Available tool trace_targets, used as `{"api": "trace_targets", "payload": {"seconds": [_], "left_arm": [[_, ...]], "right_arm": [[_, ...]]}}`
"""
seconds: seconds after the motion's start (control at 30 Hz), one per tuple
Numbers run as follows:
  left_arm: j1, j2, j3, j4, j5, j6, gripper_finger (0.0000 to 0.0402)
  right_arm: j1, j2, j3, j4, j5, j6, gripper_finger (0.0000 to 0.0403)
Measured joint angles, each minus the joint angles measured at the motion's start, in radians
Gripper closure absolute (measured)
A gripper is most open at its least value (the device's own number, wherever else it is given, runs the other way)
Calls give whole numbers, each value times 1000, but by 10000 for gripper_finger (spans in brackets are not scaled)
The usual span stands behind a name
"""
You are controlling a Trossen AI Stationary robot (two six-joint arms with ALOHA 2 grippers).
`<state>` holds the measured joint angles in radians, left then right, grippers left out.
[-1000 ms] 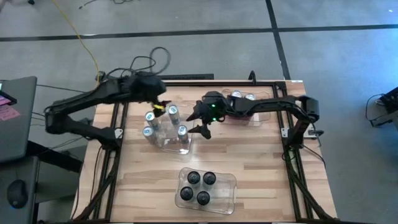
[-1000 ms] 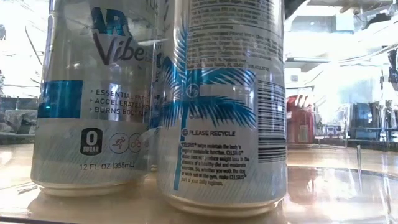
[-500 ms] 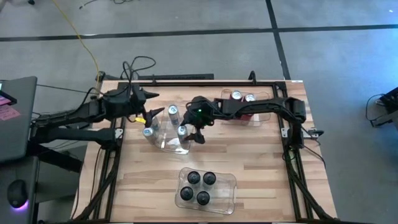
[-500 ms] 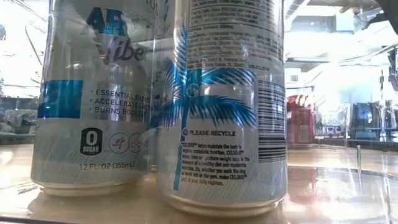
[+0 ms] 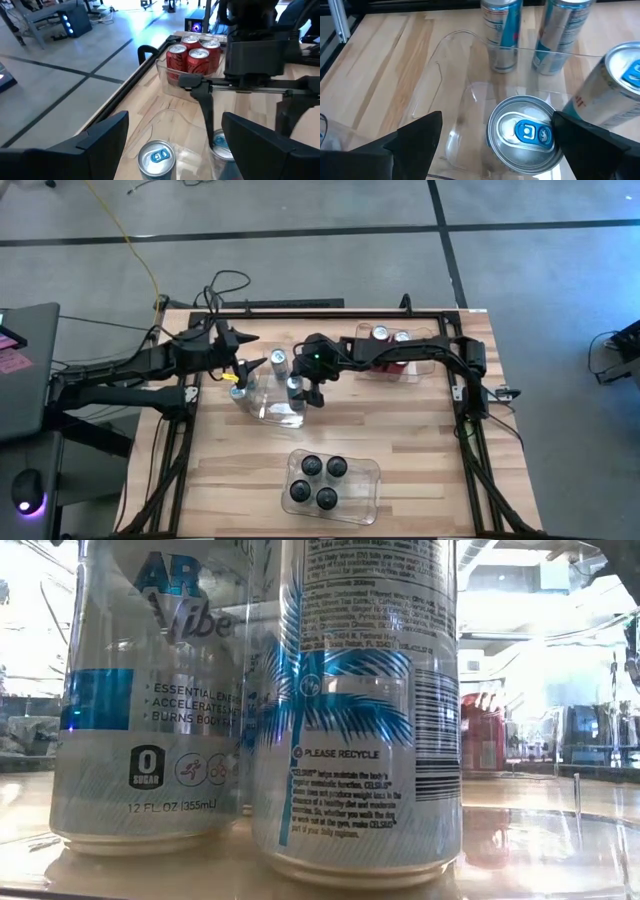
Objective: Sort soda cans
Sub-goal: Adjust the blue soda cans in the top left transparent bin
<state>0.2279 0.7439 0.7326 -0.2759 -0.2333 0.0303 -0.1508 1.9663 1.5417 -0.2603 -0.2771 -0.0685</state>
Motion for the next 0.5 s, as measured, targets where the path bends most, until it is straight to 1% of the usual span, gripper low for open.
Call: {"api": "trace_targets", "payload": {"seconds": [0.27, 0.4, 0.5], "left_arm": [[0, 2, 0, 1, 0, -1, 85], [0, 2, 0, 0, 0, -3, 85], [0, 2, 0, -2, 0, -7, 85]], "right_arm": [[27, -2, -1, -5, 3, -40, 3], [45, -8, -2, -7, 81, -105, 3], [53, -20, -3, -14, 101, -124, 3]]}}
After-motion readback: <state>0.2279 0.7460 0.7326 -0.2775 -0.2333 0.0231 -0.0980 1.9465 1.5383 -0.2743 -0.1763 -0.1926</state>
